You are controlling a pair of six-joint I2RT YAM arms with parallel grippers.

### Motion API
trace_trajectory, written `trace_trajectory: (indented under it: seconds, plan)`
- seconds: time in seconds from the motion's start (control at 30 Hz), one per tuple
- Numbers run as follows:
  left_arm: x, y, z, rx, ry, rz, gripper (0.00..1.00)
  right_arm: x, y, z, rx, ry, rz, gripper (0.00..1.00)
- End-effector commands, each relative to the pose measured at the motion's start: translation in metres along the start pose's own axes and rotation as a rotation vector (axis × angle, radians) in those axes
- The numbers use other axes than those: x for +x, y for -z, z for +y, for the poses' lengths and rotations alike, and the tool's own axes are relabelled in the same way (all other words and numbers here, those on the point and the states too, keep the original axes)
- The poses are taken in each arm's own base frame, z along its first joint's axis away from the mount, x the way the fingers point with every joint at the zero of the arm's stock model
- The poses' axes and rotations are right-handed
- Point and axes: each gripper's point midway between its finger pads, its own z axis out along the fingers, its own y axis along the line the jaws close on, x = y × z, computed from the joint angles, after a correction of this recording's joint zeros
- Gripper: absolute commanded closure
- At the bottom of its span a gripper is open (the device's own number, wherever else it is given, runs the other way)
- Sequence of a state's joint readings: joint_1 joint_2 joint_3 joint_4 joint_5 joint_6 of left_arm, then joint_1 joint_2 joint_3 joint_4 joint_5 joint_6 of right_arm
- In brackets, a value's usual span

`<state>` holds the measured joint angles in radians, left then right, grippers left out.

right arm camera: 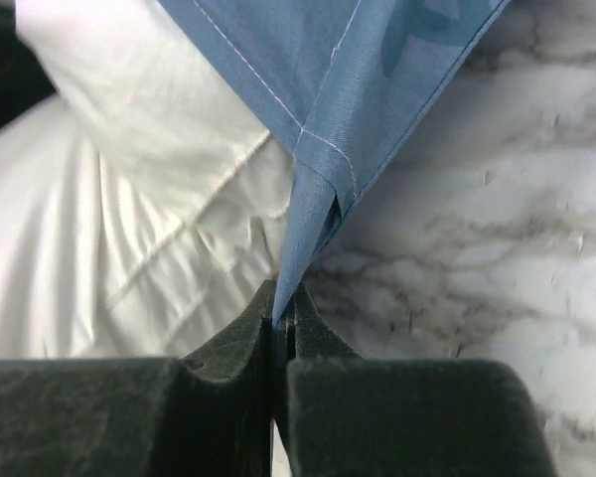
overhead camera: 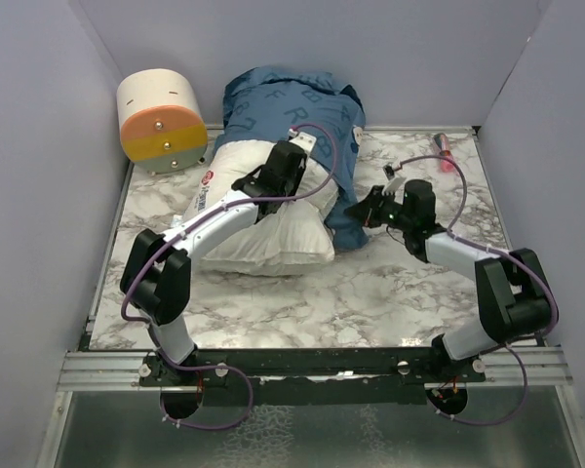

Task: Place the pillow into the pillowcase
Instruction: Stuff the pillow into the pillowcase.

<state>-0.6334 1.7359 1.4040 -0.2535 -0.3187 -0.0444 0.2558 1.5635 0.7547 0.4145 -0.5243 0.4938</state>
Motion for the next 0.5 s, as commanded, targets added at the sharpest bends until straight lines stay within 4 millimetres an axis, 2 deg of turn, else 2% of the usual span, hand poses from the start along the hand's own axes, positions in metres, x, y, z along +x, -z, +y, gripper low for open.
trace_trajectory:
  seconds: [0.0,0.1,0.17,0.2,0.27,0.3,0.37,0.4,0.47]
  plan:
    - [-0.004,-0.036,0.044,-0.123,0.112,-0.021,1.00,0.041,0.037,0.027,-0.088,-0.082,0.079,0.99]
    - [-0.012,-0.045,0.037,-0.093,0.160,-0.043,1.00,0.064,0.050,0.025,-0.080,-0.108,0.117,0.99]
    - [-0.015,-0.051,0.023,-0.025,0.199,-0.055,1.00,0.074,0.052,0.018,-0.048,-0.115,0.137,0.99]
    - [-0.017,-0.051,0.010,0.038,0.211,-0.065,1.00,0.077,0.051,0.012,-0.021,-0.119,0.144,0.99]
    - [-0.020,-0.046,-0.028,0.250,0.227,-0.082,0.98,0.079,0.049,0.005,0.010,-0.124,0.162,0.98]
    - [-0.020,-0.040,-0.042,0.336,0.231,-0.084,0.95,0.078,0.048,0.005,0.007,-0.117,0.160,0.94]
    - [-0.016,-0.024,-0.065,0.477,0.230,-0.075,0.88,0.069,0.049,0.011,-0.010,-0.081,0.133,0.77]
    - [-0.016,-0.014,-0.069,0.517,0.226,-0.078,0.83,0.061,0.052,0.014,-0.015,-0.058,0.110,0.69]
    - [-0.012,0.007,-0.067,0.536,0.217,-0.094,0.63,0.044,0.061,0.021,-0.002,-0.001,0.054,0.54]
